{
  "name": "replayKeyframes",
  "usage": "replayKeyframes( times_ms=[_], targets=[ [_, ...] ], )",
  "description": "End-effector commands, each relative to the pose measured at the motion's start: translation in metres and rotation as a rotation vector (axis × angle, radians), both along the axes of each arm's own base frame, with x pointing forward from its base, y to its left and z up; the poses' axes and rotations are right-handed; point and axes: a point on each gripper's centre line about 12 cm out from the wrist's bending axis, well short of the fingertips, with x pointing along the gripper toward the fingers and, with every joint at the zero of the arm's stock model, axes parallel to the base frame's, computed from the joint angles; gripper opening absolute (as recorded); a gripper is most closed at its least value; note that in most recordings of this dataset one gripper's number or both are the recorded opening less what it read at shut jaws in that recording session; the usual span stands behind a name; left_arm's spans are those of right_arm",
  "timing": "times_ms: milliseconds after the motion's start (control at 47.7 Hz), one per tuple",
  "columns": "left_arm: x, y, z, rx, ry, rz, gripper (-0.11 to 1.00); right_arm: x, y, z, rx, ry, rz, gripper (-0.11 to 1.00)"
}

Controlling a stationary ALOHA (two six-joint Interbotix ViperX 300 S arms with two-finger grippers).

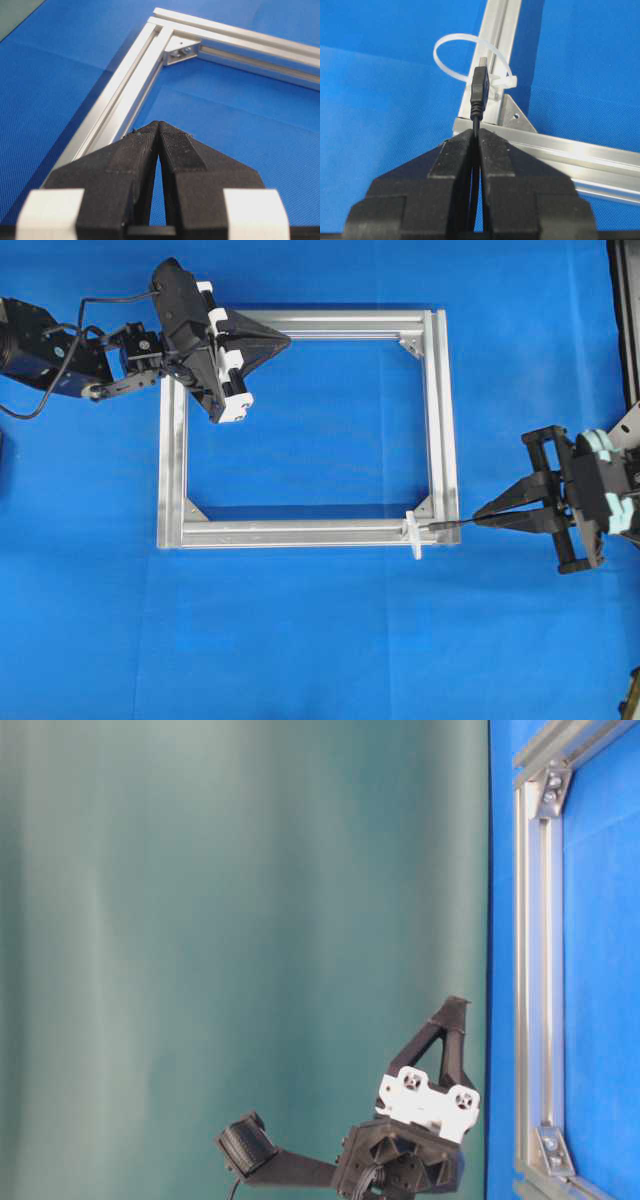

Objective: Insert the wire through the string loop located on the right side.
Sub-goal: 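Push the USB plug leftward through the zip-tie loop with the right gripper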

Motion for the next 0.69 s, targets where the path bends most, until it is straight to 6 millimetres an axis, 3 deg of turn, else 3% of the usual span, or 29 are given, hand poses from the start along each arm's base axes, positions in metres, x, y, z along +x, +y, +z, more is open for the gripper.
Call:
replayKeyframes(
  times_ms=[0,670],
  targets=[
    [0.001,0.0,0.014,0.013,-0.039,-0.001,0.0,0.011,0.002,0.006,0.006,-0.028,-0.004,-0.03],
    [0.002,-0.001,0.014,0.013,-0.039,-0.007,0.0,0.072,0.016,-0.002,-0.003,-0.032,-0.011,-0.03]
  ],
)
